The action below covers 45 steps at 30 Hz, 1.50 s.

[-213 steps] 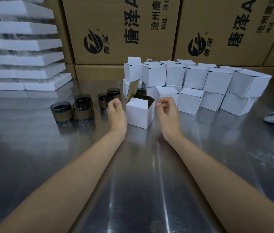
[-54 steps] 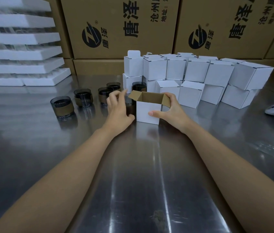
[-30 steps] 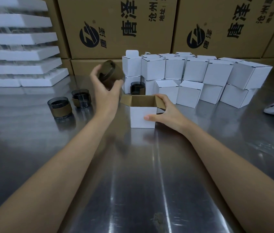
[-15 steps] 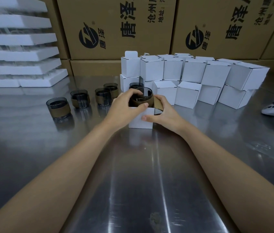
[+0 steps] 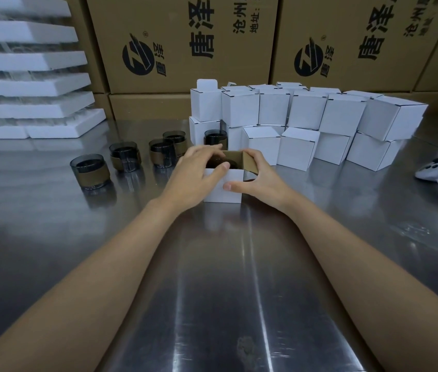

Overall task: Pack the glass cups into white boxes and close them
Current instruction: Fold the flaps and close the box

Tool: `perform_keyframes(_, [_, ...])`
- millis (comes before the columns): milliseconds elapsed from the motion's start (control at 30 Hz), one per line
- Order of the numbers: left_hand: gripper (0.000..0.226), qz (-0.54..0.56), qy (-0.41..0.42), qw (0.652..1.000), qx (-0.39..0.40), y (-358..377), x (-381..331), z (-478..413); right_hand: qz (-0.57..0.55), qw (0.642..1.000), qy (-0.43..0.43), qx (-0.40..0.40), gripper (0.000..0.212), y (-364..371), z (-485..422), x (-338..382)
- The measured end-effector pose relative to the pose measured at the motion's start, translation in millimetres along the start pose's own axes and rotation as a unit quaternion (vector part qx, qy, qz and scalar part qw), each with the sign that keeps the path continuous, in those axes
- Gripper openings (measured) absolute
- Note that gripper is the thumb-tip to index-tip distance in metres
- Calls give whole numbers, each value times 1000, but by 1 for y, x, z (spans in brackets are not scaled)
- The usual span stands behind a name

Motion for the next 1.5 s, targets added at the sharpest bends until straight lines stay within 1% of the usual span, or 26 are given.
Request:
perform_keyframes(67, [27, 119, -35, 992, -37, -1, 4, 2, -2, 1000, 1, 2, 90, -1, 0, 0])
perform_keyframes(100, [29, 188, -61, 977, -78, -2, 5, 3, -3, 1000, 0, 5, 91, -2, 0, 0])
perform_keyframes(133, [31, 272, -93, 948, -134, -5, 7, 4, -2, 1000, -1, 10, 92, -2, 0, 0])
perform_keyframes(167, [33, 371, -135, 897, -199, -6, 12, 5, -2, 1000, -1, 15, 92, -2, 0, 0])
perform_keyframes(200, [36, 472, -180, 826, -250, -5, 17, 7, -2, 1000, -2, 19, 92, -2, 0, 0])
perform_keyframes(233, [41, 555, -217, 754, -276, -1, 24, 8, -4, 1000, -2, 22, 92, -1, 0, 0])
perform_keyframes(267, [46, 612, -246, 699, -276, 4, 29, 9, -6, 1000, -1, 25, 91, -1, 0, -1])
perform_keyframes(300, [51, 645, -267, 667, -260, 9, 31, 10, -8, 1000, -1, 26, 90, -2, 0, -1])
perform_keyframes(333, [51, 663, -282, 650, -244, 12, 32, 12, -11, 1000, -1, 27, 88, -2, 0, -2])
perform_keyframes(367, [47, 668, -291, 644, -235, 14, 32, 13, -16, 1000, 0, 27, 87, -2, 0, -3])
perform_keyframes(400, [39, 663, -296, 647, -235, 13, 31, 14, -20, 999, 2, 26, 91, -2, 0, -4])
perform_keyframes(467, [26, 636, -295, 676, -226, 12, 26, 15, -27, 999, 13, 20, 112, -3, -1, -6])
perform_keyframes(500, [25, 621, -291, 694, -218, 12, 23, 14, -33, 999, 22, 17, 122, -3, -1, -7])
perform_keyframes(567, [24, 601, -282, 720, -203, 12, 19, 14, -60, 997, 39, 11, 130, -4, -2, -9])
perform_keyframes(633, [21, 589, -272, 738, -186, 13, 16, 13, -92, 995, 47, -6, 123, -8, -1, -10])
perform_keyframes(733, [20, 576, -268, 753, -173, 13, 15, 11, -91, 995, 11, -35, 91, -12, 1, -4])
perform_keyframes(767, [23, 571, -266, 757, -171, 14, 14, 11, -80, 996, -7, -39, 86, -12, 2, 0])
perform_keyframes(867, [37, 552, -262, 775, -159, 15, 14, 9, -37, 997, -58, -32, 86, -7, 5, 9])
perform_keyframes(933, [40, 549, -262, 778, -156, 16, 15, 9, 15, 996, -82, -23, 73, -4, 6, 11])
perform_keyframes(1000, [37, 551, -261, 778, -152, 15, 15, 10, 15, 998, -67, -5, 63, -1, 4, 8])
perform_keyframes(1100, [28, 551, -252, 781, -151, 16, 14, 10, 10, 999, -47, 9, 55, 0, 3, 6])
perform_keyframes(1200, [25, 527, -227, 794, -200, 9, 17, 9, 3, 999, -46, 5, 53, 1, 3, 8])
perform_keyframes(1233, [23, 502, -212, 811, -215, 6, 18, 10, 4, 999, -47, 2, 53, 1, 4, 8])
perform_keyframes(1267, [23, 463, -196, 838, -214, 3, 16, 10, 4, 999, -47, -1, 52, 1, 4, 8])
perform_keyframes(1333, [26, 395, -173, 884, -180, 4, 12, 8, 6, 999, -48, -6, 52, 1, 4, 8])
perform_keyframes(1500, [22, 346, -156, 914, -139, 4, 7, 7, 0, 999, -41, 3, 47, 0, 7, 11])
Point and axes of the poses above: each hand's wrist, its own z-axis away from the middle knuckle, its own y-axis out of the palm, x = y × z, the point moved 6 cm from there along -z, towards the middle knuckle, and after that the axes turned 15 degrees about z, right-handed, at the moved point
